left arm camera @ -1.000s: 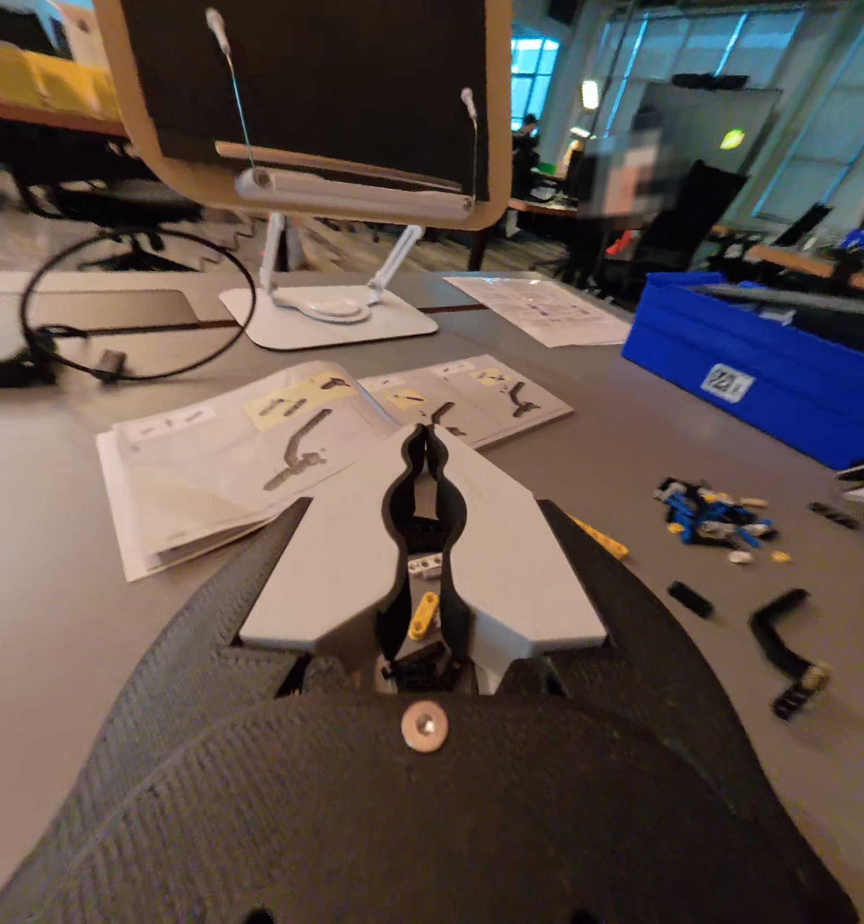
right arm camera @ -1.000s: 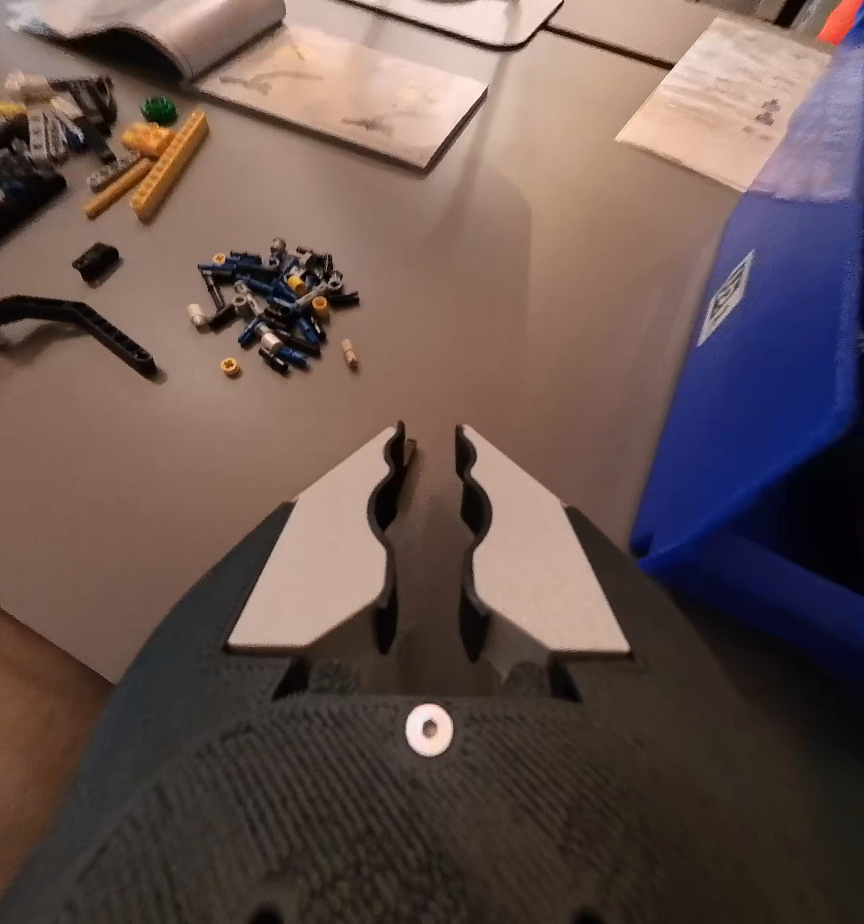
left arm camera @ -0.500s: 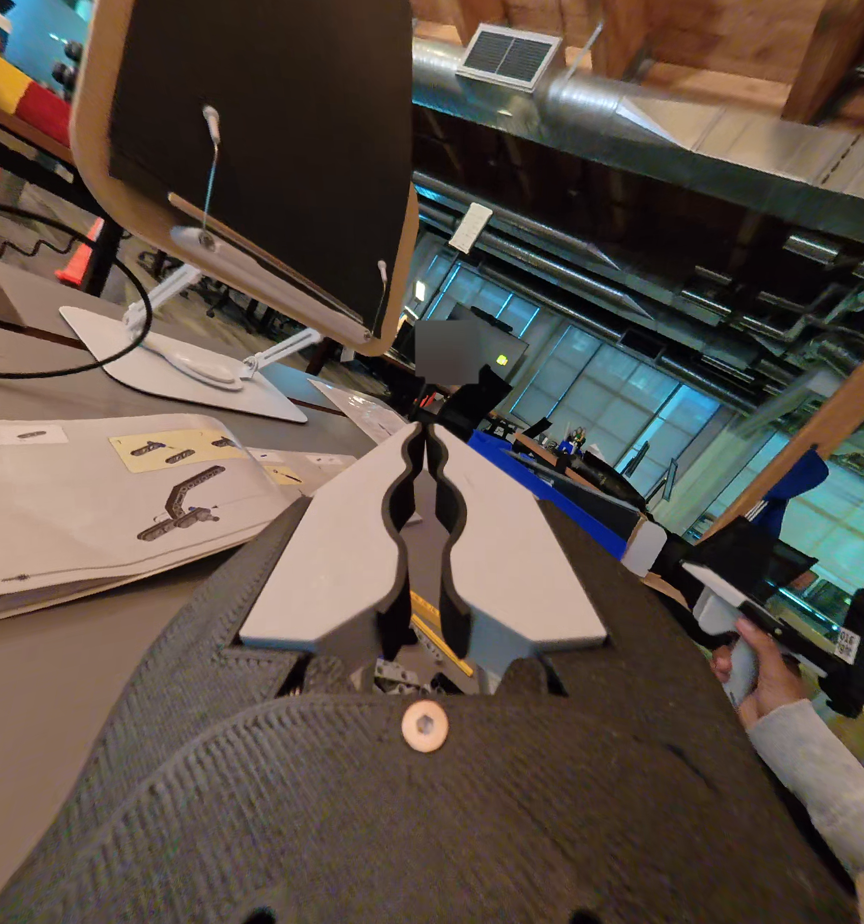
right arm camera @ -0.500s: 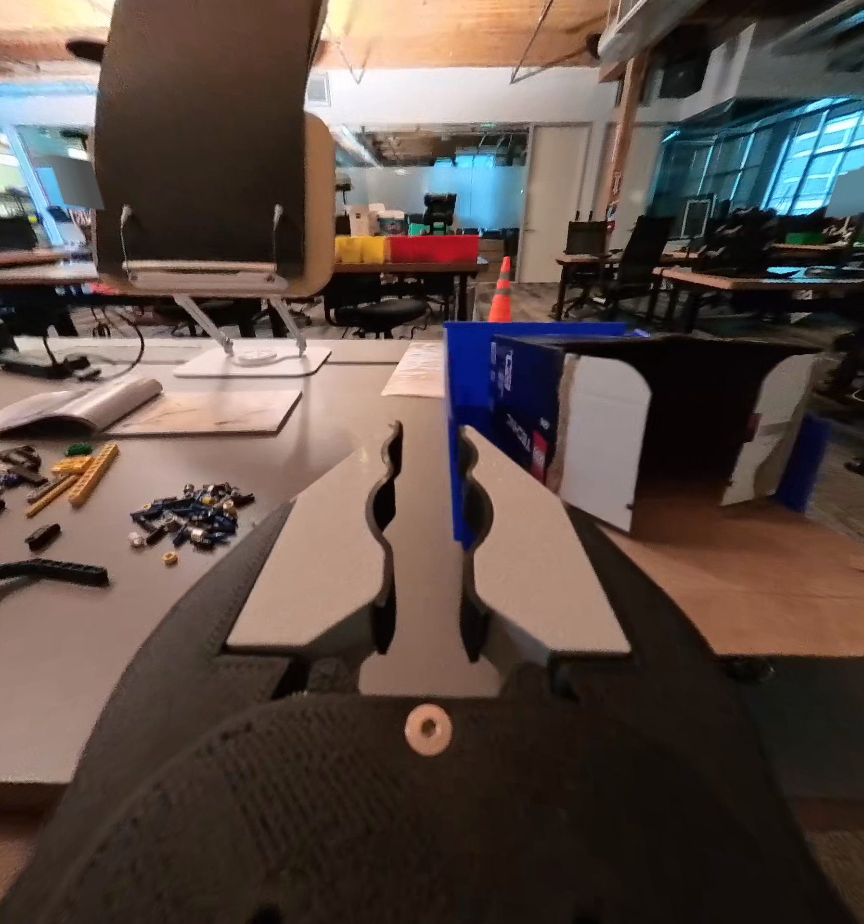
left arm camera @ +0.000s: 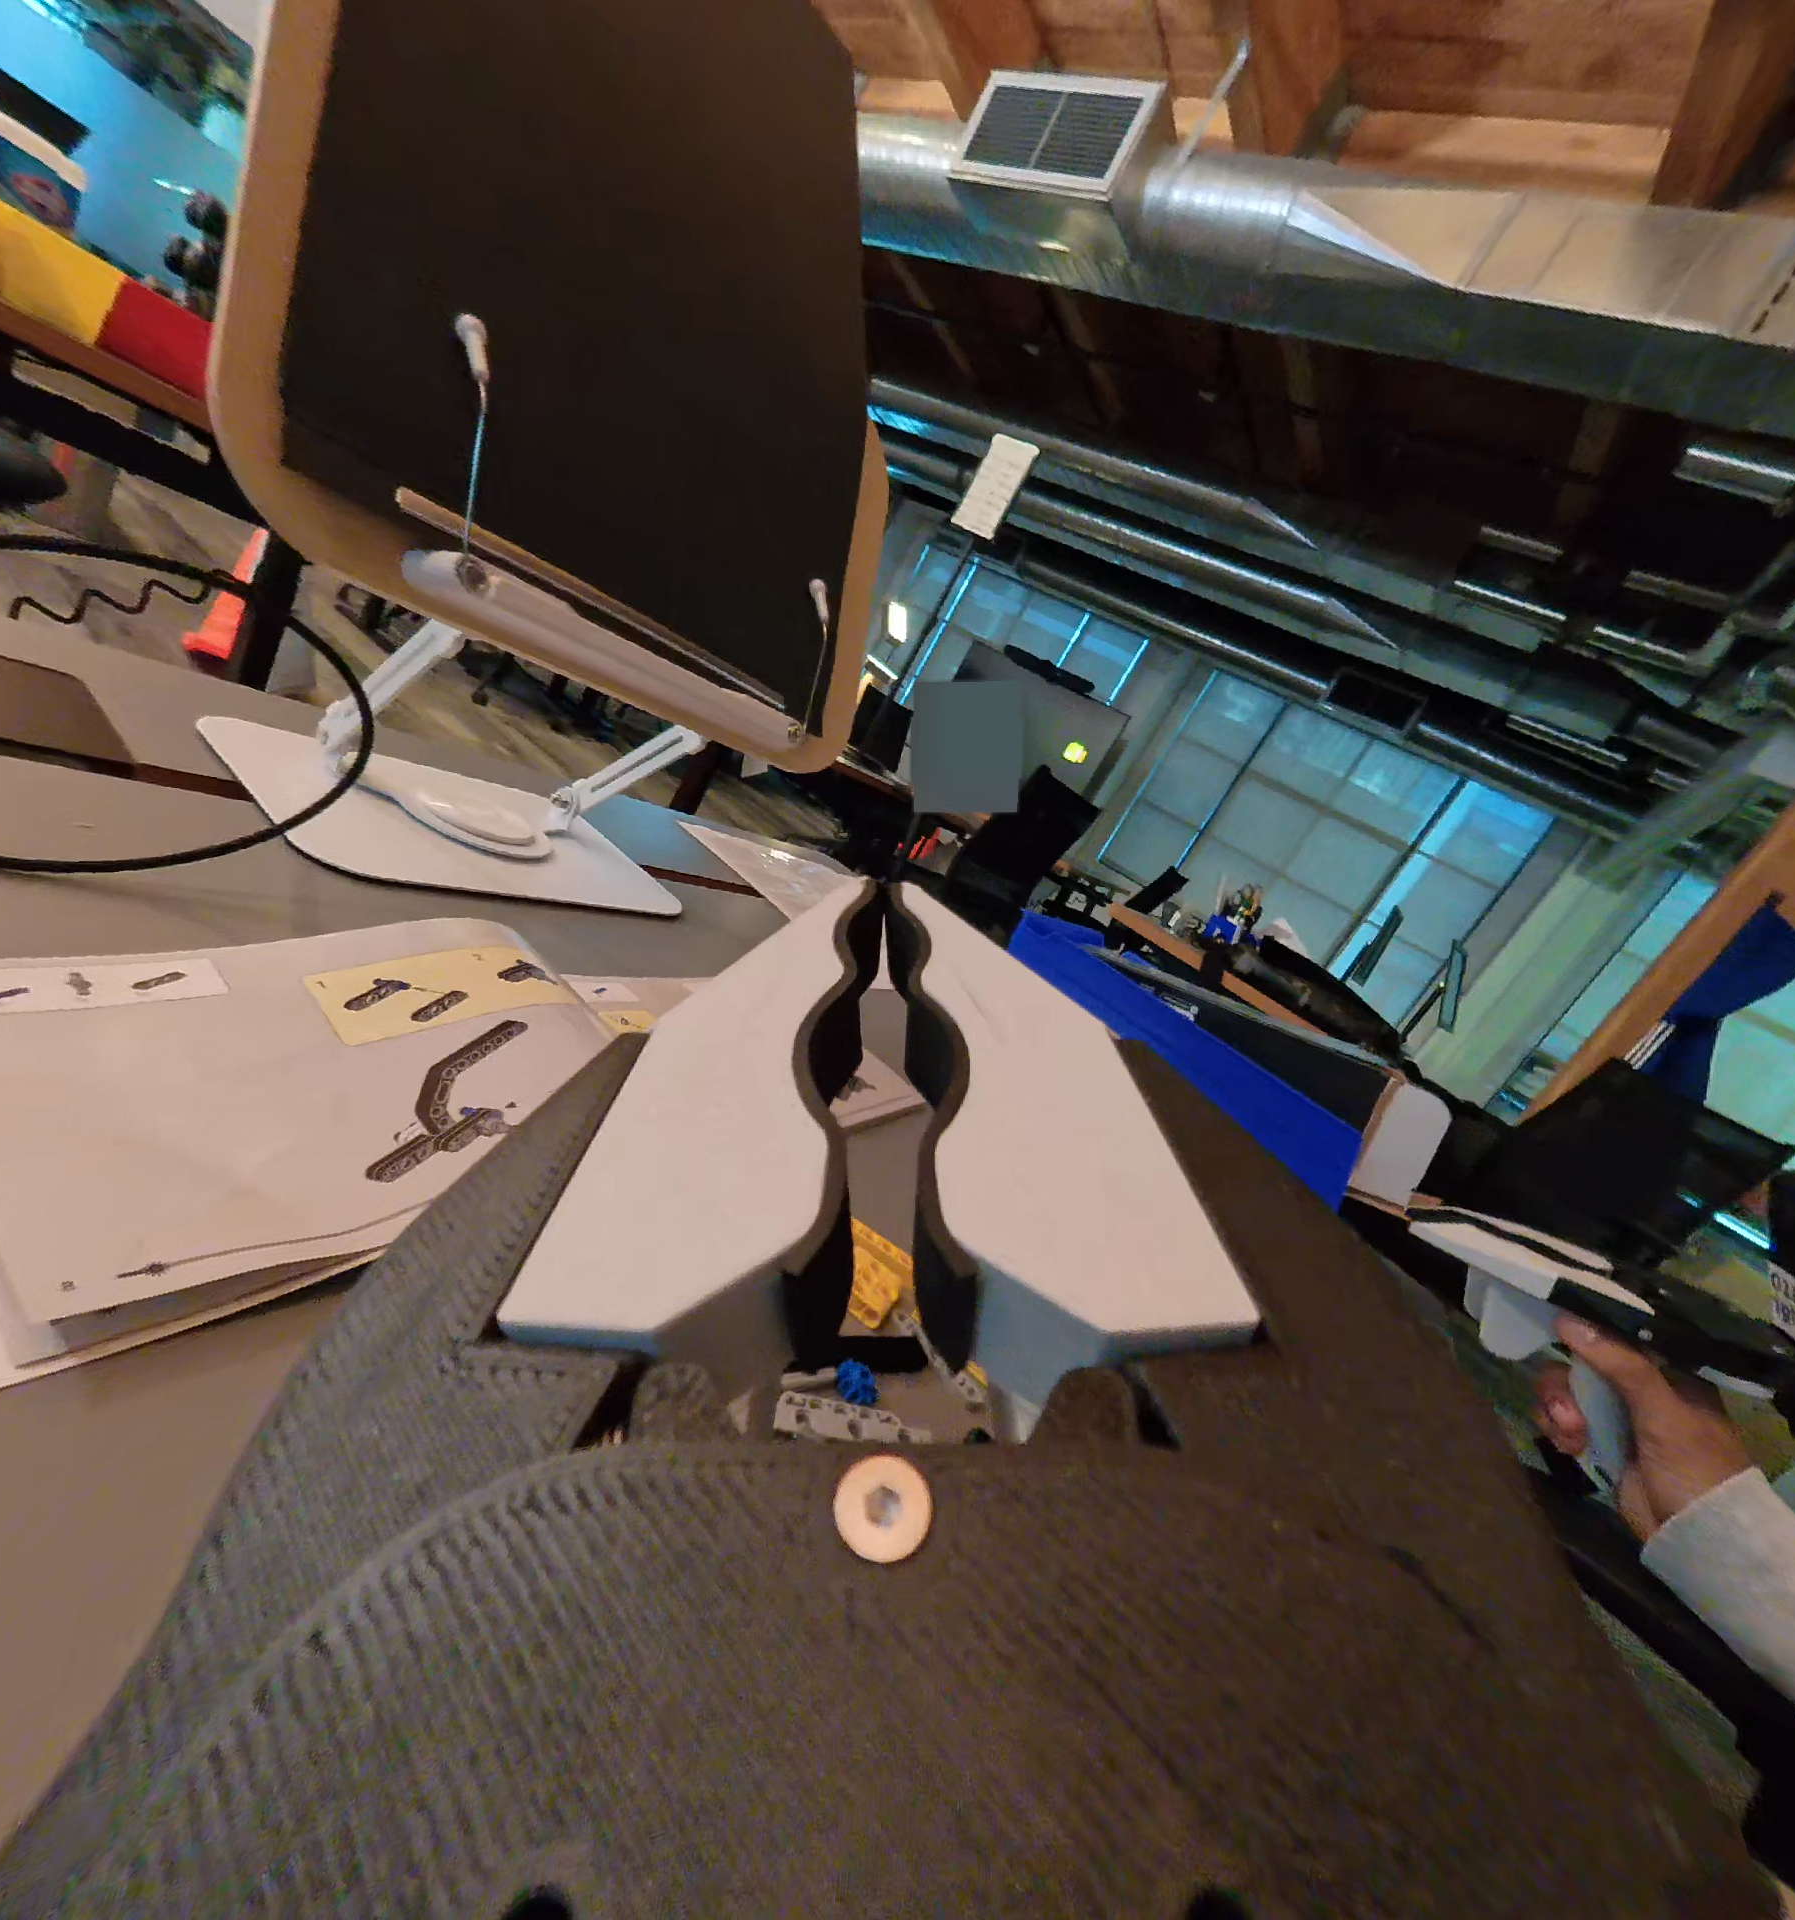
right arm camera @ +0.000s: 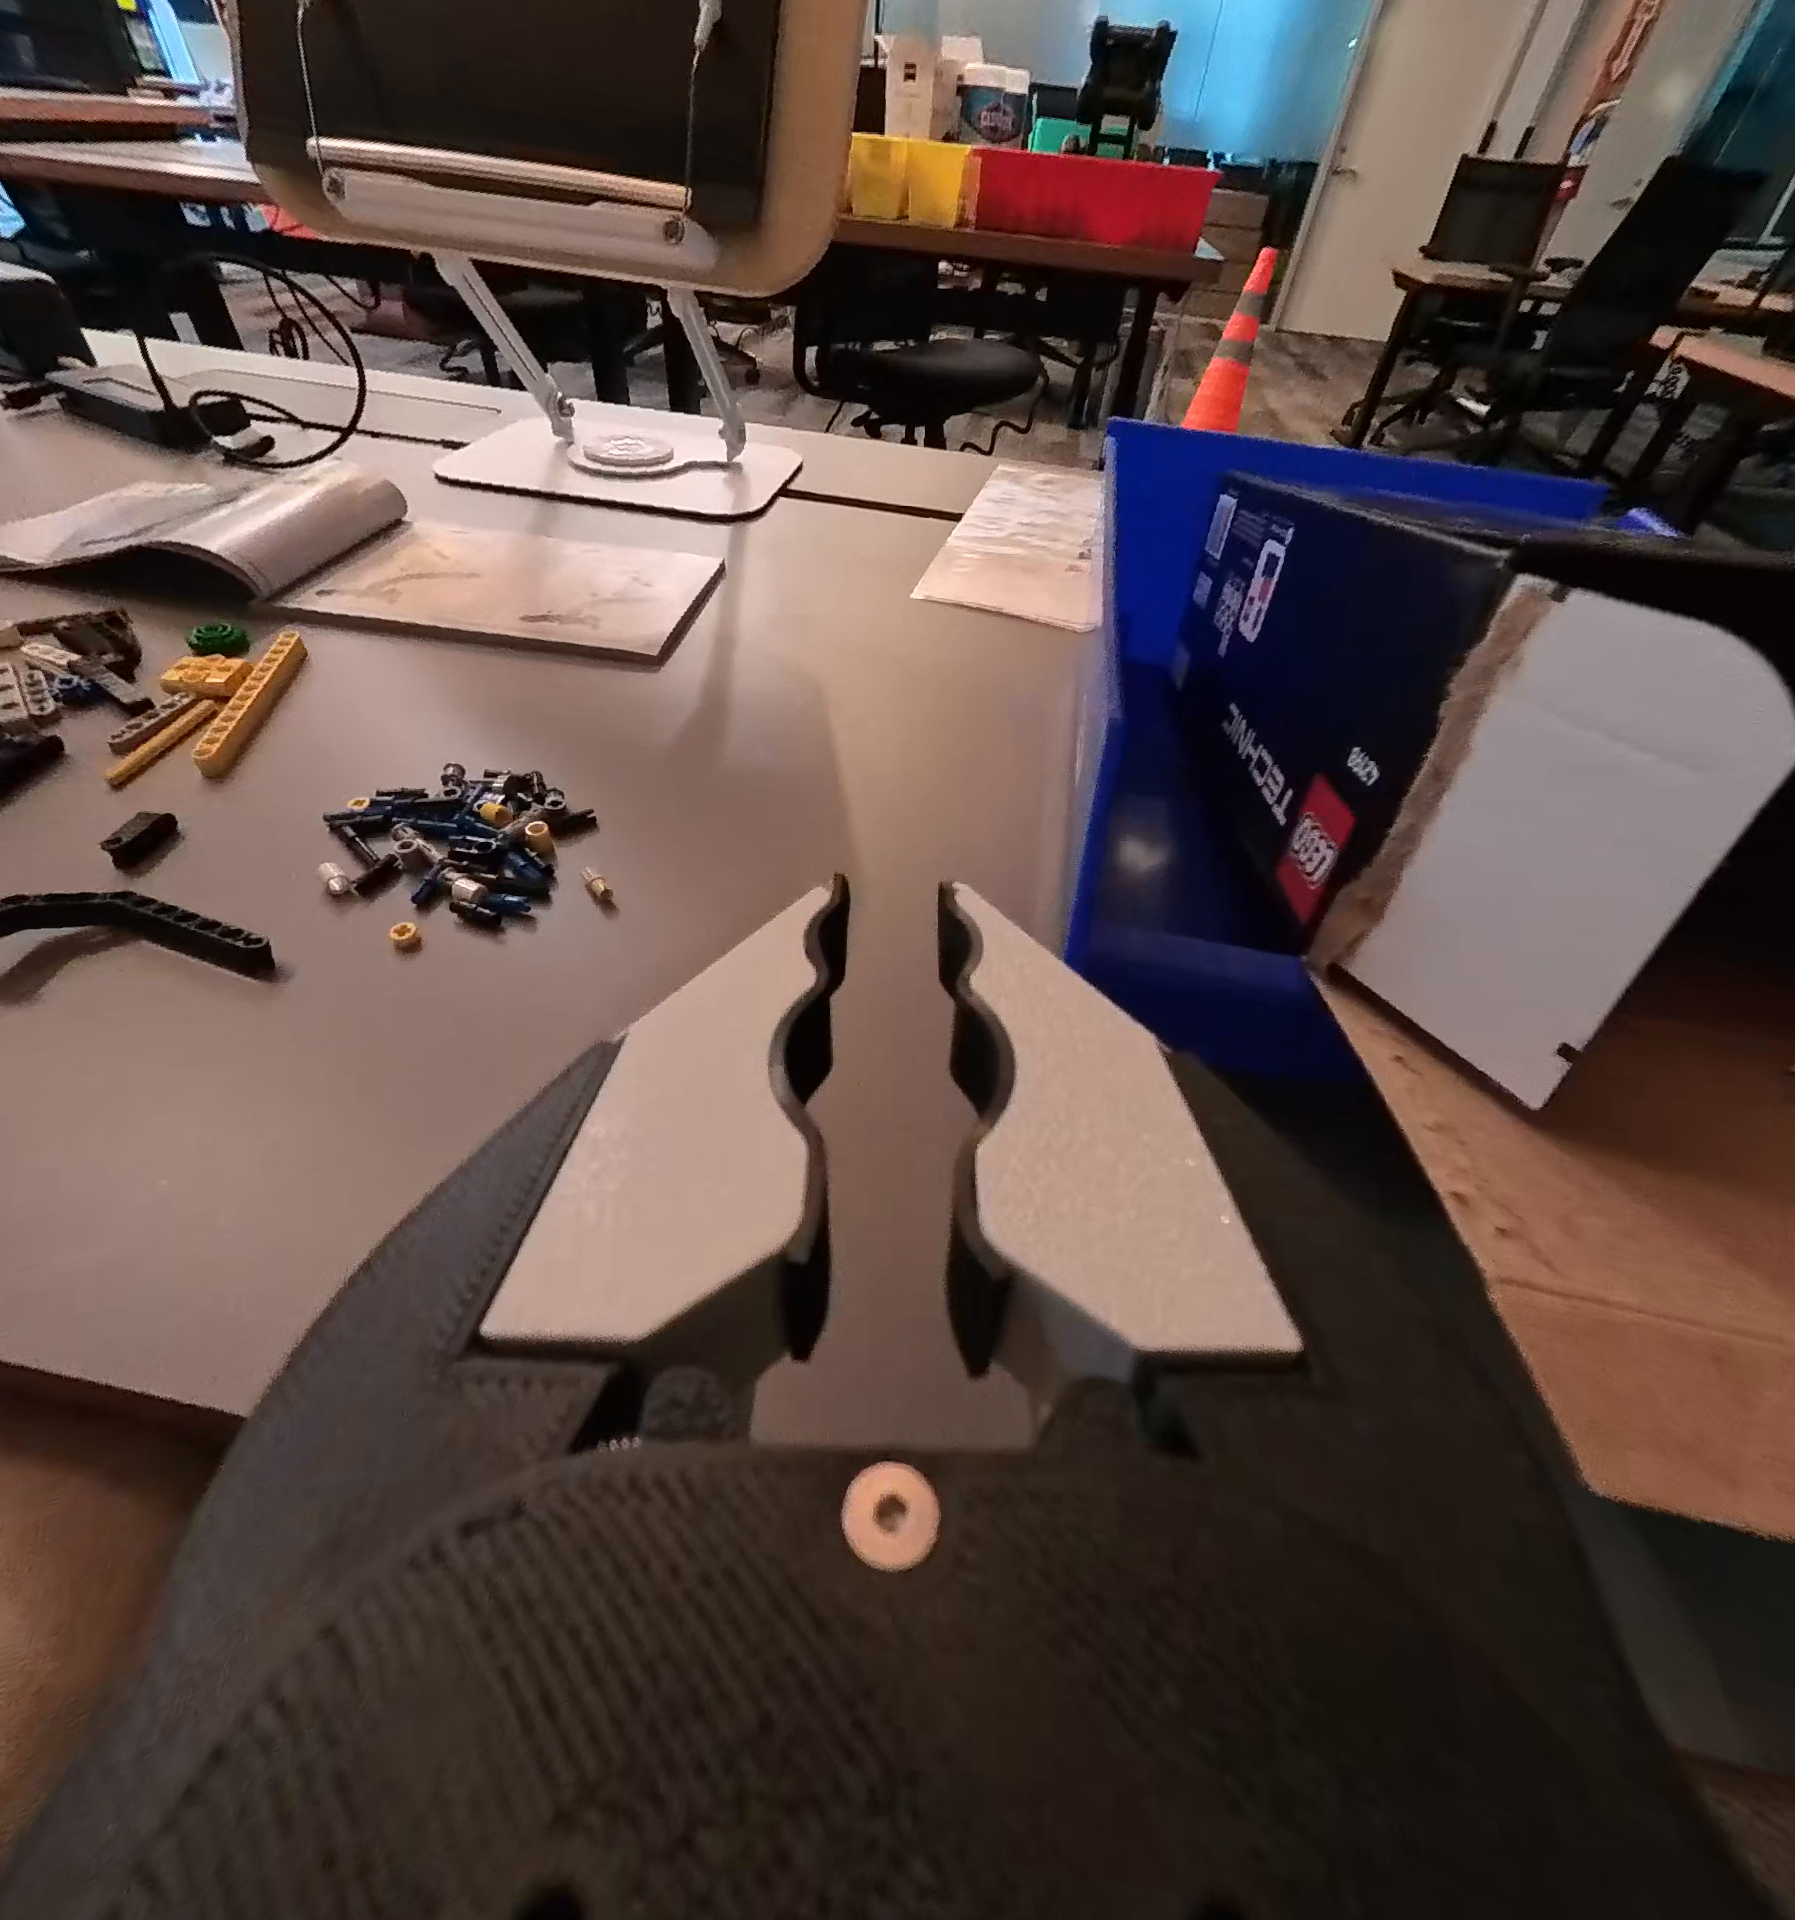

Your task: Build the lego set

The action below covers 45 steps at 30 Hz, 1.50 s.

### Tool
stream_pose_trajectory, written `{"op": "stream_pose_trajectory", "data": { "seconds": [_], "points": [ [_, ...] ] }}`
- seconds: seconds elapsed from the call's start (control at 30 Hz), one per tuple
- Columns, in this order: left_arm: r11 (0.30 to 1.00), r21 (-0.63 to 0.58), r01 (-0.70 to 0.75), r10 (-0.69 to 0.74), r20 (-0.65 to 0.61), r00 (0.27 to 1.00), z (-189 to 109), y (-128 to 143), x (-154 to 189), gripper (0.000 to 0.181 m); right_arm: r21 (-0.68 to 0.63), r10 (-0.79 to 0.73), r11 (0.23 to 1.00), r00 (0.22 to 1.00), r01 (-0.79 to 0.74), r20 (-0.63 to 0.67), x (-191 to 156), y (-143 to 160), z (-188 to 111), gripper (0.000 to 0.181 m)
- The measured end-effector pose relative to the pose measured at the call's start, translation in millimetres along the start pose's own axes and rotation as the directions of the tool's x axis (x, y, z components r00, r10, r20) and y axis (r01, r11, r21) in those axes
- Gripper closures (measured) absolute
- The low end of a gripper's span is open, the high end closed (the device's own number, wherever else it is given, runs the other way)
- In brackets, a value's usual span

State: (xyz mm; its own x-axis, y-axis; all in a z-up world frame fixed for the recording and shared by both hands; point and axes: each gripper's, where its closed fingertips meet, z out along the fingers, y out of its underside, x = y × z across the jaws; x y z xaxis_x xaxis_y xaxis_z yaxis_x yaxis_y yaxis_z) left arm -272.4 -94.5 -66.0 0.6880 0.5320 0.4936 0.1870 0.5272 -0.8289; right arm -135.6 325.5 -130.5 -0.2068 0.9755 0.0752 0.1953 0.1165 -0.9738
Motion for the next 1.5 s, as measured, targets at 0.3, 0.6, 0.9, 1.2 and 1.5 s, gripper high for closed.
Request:
{"op": "stream_pose_trajectory", "data": {
  "seconds": [0.3, 0.6, 0.9, 1.2, 1.5],
  "points": [
    [0.999, -0.024, 0.026, -0.026, -0.016, 1.0, 3.6, 8.1, -0.1, 0.181, -0.047, 0.059, 0.997, 0.997, -0.057, 0.041, 1.2, 6.1, 7.0, 0.151],
    [0.999, -0.017, 0.037, -0.037, 0.002, 0.999, 3.2, 8.9, -6.4, 0.181, -0.191, -0.049, 0.979, 0.994, 0.066, 0.094, -15.1, 27.5, 25.3, 0.154],
    [0.998, -0.023, 0.053, -0.053, 0.011, 0.999, 3.8, 12.6, -9.9, 0.181, -0.15, -0.008, 0.988, 0.994, 0.024, 0.109, -10.2, 22.0, 32.3, 0.159],
    [0.998, -0.045, 0.046, -0.045, 0.033, 0.998, 4.8, 19.0, -15.0, 0.181, -0.109, 0.072, 0.992, 0.988, -0.058, 0.137, -4.8, 18.8, 36.3, 0.158],
    [0.998, -0.037, 0.046, -0.044, 0.038, 0.998, 4.0, 17.5, -15.4, 0.181, -0.135, 0.054, 0.99, 0.989, -0.036, 0.134, -6.8, 22.5, 38.5, 0.159]
  ]
}}
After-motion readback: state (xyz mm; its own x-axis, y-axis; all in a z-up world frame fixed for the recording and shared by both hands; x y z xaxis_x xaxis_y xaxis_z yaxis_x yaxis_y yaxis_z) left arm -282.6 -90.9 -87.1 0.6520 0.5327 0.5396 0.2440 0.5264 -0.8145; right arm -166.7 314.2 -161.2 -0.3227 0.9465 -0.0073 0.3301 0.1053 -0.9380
